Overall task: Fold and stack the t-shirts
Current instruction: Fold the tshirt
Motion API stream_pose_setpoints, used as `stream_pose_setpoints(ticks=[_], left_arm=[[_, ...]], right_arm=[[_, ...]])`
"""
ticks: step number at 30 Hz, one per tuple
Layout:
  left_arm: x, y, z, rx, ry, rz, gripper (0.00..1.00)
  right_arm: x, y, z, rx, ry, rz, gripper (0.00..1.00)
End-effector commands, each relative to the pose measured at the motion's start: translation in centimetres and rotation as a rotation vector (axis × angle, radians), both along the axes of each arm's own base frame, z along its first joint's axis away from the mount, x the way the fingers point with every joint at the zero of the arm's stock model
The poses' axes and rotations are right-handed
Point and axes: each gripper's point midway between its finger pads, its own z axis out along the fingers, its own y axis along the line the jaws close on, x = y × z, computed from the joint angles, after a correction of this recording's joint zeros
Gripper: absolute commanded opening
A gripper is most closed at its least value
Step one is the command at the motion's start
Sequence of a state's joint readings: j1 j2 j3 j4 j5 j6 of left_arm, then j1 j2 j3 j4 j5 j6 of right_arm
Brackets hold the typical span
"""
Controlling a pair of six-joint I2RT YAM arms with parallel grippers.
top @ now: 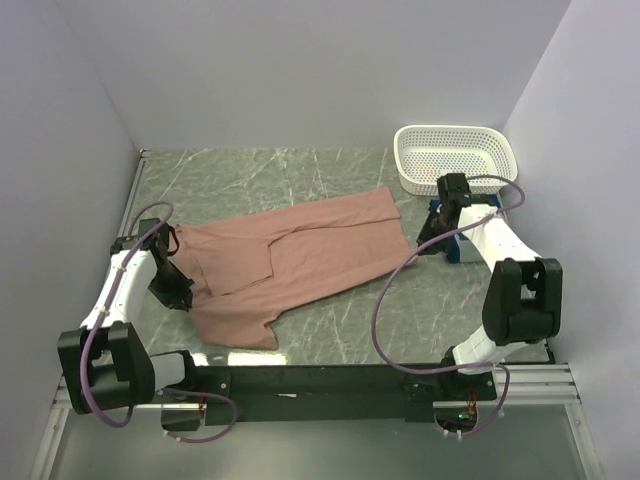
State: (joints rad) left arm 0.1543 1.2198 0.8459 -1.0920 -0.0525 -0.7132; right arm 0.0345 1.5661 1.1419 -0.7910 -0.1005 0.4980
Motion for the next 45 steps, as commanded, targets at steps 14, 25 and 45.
stream_pose_setpoints(ticks=[14, 25, 45], left_arm=[[7.5, 2.1, 0.8, -0.019, -0.087, -0.01, 0.05], [10.6, 2.8, -0.7, -0.032, -0.082, 0.007, 0.04], [13.5, 3.9, -2.3, -0.001, -0.123, 0.025, 0.06]], right_arm=[[7.3, 0.2, 0.2, 0.009, -0.019, 0.017, 0.0], [10.4, -0.1, -0.9, -0.004, -0.018, -0.003, 0.0], [11.9, -0.9, -3.2, -0.027, -0.003, -0.044, 0.0]])
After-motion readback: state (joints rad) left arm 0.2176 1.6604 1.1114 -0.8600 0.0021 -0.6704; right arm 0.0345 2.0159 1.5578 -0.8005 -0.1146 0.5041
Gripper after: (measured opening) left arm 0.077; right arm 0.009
